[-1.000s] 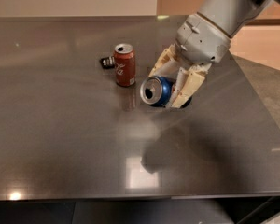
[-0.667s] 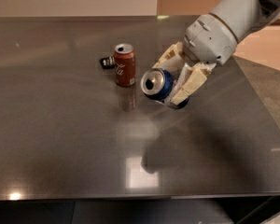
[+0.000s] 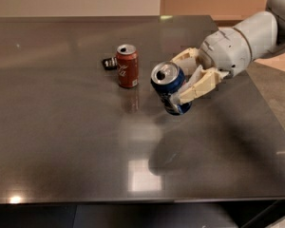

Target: Place pepsi can upright

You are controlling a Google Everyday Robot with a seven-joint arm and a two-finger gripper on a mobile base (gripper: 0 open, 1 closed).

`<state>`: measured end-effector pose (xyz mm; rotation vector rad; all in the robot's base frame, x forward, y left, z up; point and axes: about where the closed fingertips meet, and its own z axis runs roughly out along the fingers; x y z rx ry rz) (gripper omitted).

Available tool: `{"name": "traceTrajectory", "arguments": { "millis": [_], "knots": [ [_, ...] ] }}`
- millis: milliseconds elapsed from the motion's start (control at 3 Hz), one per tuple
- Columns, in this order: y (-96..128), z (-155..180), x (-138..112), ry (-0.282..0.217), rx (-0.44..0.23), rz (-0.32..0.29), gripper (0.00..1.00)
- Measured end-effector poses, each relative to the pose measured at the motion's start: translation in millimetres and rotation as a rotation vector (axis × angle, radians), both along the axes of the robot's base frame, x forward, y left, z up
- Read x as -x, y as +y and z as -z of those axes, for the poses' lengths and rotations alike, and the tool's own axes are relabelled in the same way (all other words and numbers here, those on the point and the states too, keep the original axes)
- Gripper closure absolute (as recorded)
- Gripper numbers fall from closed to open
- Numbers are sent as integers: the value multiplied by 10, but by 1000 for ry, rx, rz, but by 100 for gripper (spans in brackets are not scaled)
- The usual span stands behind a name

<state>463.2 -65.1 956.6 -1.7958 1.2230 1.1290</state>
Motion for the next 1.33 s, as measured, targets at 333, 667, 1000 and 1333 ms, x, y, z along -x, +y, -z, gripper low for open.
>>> {"name": "traceTrajectory", "arguments": {
  "millis": [333,667,1000,1333],
  "knots": [
    [-118,53,-50,82,-97,55,100],
    [-246,134,-105,126,-159,101,100],
    [-387,233,-129,132,-210,155,100],
    [-495,312,-156,121,-258,202,100]
  ]
}}
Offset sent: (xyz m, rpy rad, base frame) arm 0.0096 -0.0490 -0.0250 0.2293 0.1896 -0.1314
